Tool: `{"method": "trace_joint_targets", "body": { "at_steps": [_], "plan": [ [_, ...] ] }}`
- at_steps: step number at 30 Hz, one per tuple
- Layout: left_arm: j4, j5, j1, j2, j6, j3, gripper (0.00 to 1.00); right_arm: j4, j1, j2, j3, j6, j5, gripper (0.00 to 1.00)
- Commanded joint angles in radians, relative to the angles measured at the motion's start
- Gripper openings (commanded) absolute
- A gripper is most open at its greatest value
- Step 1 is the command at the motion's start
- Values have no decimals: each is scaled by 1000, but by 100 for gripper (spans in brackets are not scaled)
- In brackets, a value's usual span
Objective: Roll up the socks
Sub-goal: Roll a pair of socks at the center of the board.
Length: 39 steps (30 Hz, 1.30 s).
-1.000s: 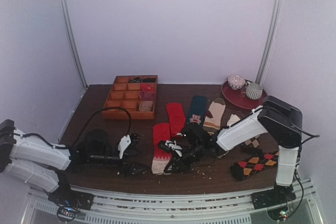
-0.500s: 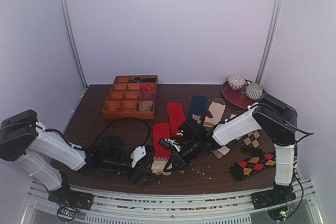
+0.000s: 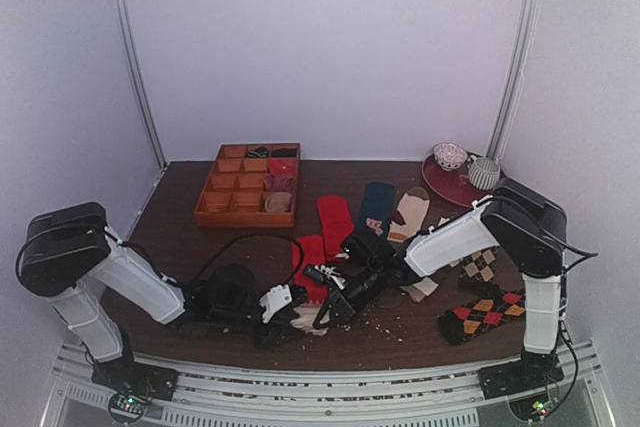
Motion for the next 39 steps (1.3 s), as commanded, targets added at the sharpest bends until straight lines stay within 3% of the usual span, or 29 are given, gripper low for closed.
{"method": "trace_joint_targets", "body": {
  "at_steps": [1,5,6,14,19,22,28,39],
  "plan": [
    [13,-25,-5,47,-4,37,35,-99,-3,18,-17,-13,31,4],
    [-16,3,-5,72,-21,52,1,-94,-3,-1,-20,-27,28,9],
    [-25,9,-5,78,-29,56,0,-92,-3,-8,-20,-34,30,11],
    [-102,59,-5,73,-137,29,0,9,-6,-194,-112,-192,163,31],
    [-155,66,-5,47,-184,10,0,241,12,-354,-283,-379,339,43],
    [-166,64,-5,47,-193,3,0,379,44,-397,-386,-488,381,44],
    [-177,72,-5,66,-195,9,0,384,146,-369,-397,-672,486,50],
    [-190,81,-5,79,-189,22,0,387,206,-287,-379,-752,575,54]
  ]
}}
